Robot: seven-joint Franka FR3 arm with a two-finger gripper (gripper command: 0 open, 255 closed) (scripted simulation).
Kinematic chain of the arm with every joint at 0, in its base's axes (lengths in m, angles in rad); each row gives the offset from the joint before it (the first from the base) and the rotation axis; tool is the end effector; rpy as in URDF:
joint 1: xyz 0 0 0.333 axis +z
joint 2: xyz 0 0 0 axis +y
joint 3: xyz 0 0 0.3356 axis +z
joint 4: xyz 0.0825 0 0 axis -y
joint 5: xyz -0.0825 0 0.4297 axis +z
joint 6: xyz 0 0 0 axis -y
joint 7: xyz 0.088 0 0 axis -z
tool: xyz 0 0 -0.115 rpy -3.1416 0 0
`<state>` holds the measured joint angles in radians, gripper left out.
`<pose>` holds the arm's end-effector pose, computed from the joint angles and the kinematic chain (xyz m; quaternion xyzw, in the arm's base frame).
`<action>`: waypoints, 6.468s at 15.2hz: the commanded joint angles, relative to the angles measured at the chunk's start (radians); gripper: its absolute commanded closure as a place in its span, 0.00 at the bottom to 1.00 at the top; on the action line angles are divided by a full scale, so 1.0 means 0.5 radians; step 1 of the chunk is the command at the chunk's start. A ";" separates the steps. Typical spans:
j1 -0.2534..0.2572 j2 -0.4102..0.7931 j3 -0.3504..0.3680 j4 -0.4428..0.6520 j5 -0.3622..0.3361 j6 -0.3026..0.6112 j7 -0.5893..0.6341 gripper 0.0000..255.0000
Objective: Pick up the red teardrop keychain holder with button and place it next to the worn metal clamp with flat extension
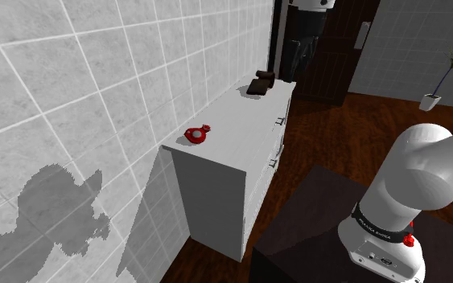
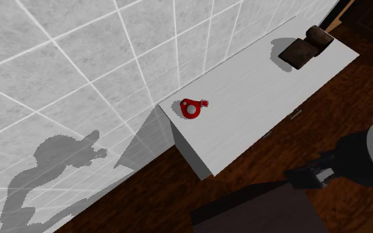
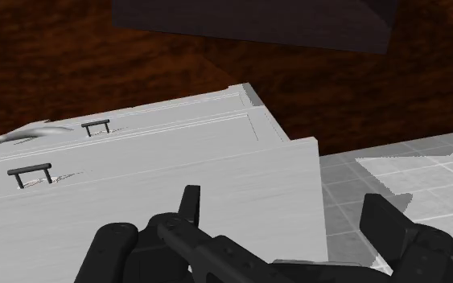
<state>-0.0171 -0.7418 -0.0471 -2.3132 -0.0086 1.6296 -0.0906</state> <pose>0.3575 -0.0283 0.6084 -0.9993 -0.0190 -0.0296 0.0095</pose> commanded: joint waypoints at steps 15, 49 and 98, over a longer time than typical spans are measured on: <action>0.111 0.917 0.099 0.207 -0.013 0.722 -0.059 0.00; 0.279 2.645 0.198 1.466 -0.235 1.195 -0.070 0.00; 0.187 2.314 0.190 1.831 -0.167 0.511 -0.256 1.00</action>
<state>0.0918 0.4265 0.0528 -1.3810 -0.0959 1.8779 -0.1986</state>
